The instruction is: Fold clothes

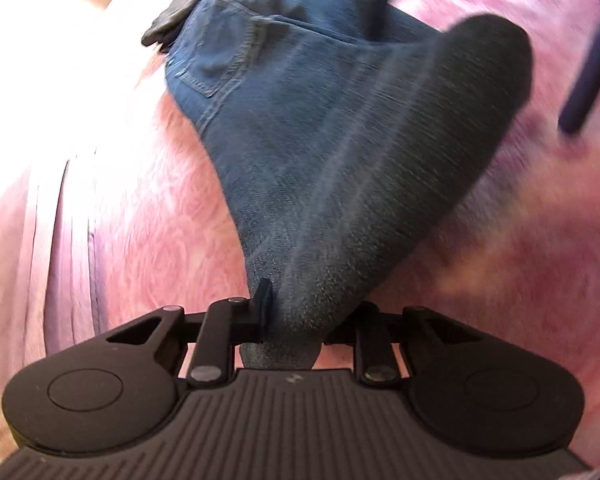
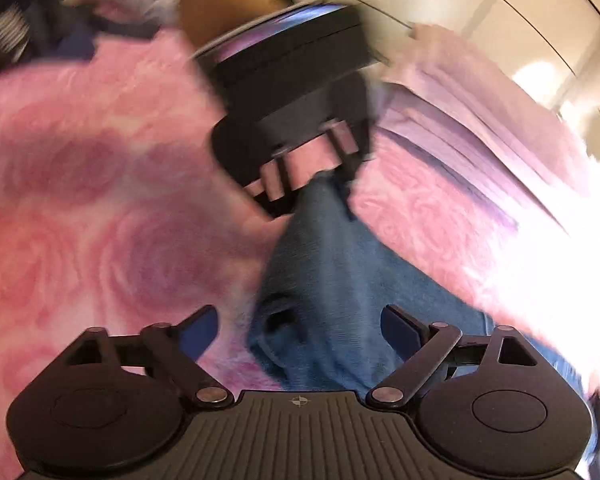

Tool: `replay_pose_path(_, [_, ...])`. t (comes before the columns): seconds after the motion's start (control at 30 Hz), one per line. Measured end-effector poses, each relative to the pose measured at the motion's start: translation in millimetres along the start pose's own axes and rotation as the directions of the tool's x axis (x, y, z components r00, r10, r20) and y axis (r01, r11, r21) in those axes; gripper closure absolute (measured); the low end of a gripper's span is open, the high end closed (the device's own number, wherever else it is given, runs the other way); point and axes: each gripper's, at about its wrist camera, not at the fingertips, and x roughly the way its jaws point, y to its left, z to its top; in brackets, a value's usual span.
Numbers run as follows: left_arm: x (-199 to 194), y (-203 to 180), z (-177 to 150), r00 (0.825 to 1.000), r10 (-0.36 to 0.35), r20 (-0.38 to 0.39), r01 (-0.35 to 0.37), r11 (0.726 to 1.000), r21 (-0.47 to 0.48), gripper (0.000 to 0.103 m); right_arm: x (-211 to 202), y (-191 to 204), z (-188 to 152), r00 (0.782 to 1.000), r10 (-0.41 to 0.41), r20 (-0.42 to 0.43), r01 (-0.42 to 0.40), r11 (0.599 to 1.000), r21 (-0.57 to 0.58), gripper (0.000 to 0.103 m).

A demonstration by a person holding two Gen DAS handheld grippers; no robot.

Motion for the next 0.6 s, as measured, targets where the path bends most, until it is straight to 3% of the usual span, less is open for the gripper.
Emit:
replay_pose_path(0.1, [-1, 7, 3, 1.0, -0.006, -0.006, 0.006, 0.999, -0.034, 0.085, 29, 7, -8, 0.995, -0.071, -0.064, 0.064, 0.993, -0.097, 0.015])
replay_pose_path(0.13, [-2, 7, 4, 1.0, -0.005, -0.01, 0.005, 0.999, -0.039, 0.085, 38, 4, -11, 0.991, -0.098, -0.094, 0.088, 0.991, -0.105, 0.032])
replay_pose_path(0.17, [-3, 8, 6, 1.0, -0.005, -0.013, 0.004, 0.999, -0.045, 0.086, 43, -3, -12, 0.988, -0.091, -0.124, 0.081, 0.993, -0.087, 0.059])
replay_pose_path(0.27, [-14, 12, 11, 1.0, 0.001, -0.019, -0.003, 0.997, -0.079, 0.087, 39, -17, -9, 0.988, -0.058, -0.143, 0.053, 0.998, -0.042, 0.076])
replay_pose_path(0.43, [-60, 12, 25, 0.999, -0.004, -0.044, -0.003, 0.99, -0.142, 0.087, 0, -28, 13, 0.992, 0.004, -0.125, 0.004, 0.998, 0.065, 0.08])
replay_pose_path(0.6, [-125, 4, 32, 0.992, -0.066, -0.112, 0.046, 0.984, -0.173, 0.087, -49, -16, 39, 0.989, 0.134, -0.061, -0.124, 0.981, 0.15, 0.082])
